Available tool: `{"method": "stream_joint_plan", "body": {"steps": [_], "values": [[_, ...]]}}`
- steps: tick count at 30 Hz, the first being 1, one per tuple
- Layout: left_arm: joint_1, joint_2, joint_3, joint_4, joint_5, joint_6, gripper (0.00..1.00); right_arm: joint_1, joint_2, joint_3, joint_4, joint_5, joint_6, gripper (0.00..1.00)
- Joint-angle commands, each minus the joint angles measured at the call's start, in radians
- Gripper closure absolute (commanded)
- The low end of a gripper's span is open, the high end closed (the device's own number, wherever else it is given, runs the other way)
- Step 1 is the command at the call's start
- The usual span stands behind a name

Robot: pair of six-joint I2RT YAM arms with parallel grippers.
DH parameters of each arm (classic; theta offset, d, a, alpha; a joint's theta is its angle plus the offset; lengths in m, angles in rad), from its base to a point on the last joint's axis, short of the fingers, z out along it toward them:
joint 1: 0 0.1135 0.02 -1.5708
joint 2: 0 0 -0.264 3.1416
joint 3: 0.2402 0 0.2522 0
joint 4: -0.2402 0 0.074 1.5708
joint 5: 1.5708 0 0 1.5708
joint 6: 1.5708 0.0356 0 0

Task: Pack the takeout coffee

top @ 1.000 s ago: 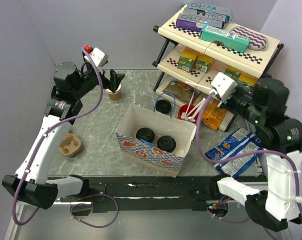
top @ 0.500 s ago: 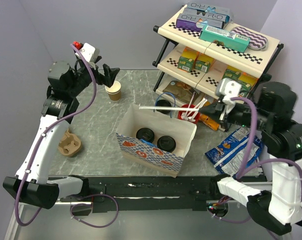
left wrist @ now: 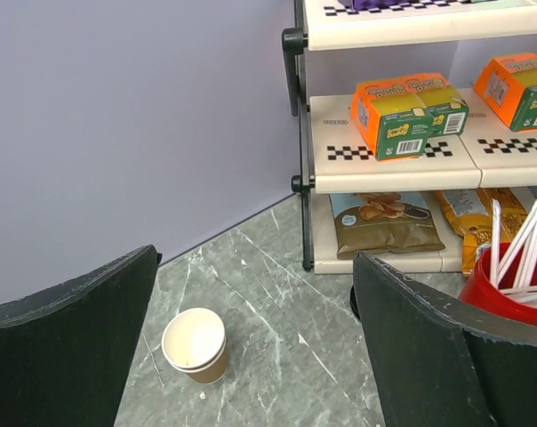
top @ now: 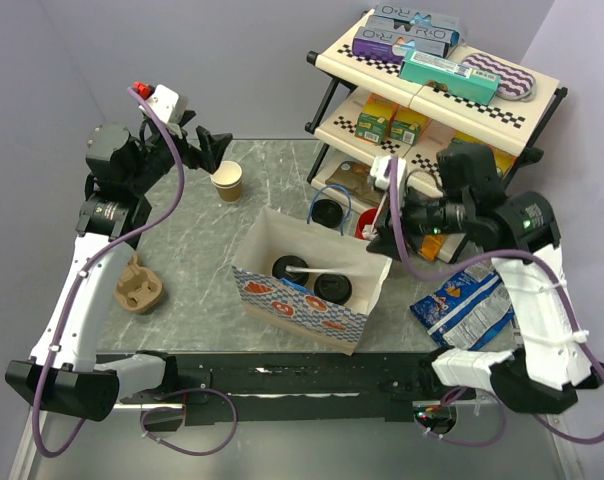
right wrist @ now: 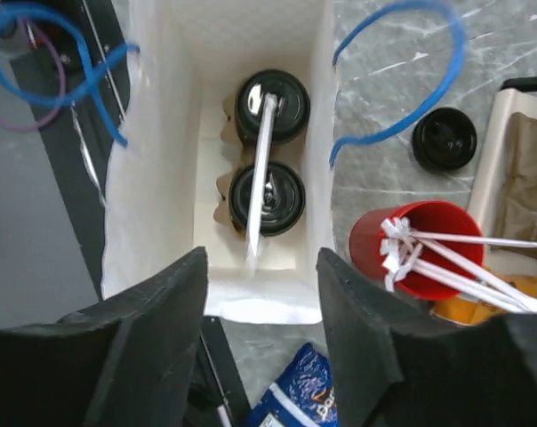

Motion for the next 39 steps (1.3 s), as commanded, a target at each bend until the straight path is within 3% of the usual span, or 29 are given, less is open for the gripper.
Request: {"method": "stream_joint_plan", "body": {"steps": [1, 6, 11, 24, 39], "values": [[0.008, -0.022, 0.0, 0.051, 0.036, -0.026, 0.03, 0.008, 0.077, 0.245, 0.048, 0.0, 0.111, 0.39], [0.013, -0.031, -0.002, 0.048, 0.035, -0.019, 0.03, -0.041, 0.137, 0.237, 0.23, 0.267, 0.205, 0.48], [0.017, -0.035, -0.002, 0.038, 0.038, -0.019, 0.03, -0.166, 0.218, 0.114, 0.268, 0.335, 0.267, 0.57], [0.051, -0.041, -0.01, 0.048, 0.096, -0.076, 0.03, -0.259, 0.446, 0.06, 0.272, 0.342, 0.487, 0.5], [0.089, -0.045, -0.02, 0.048, 0.117, -0.082, 0.03, -0.302, 0.594, 0.083, 0.265, 0.451, 0.547, 0.5]]}}
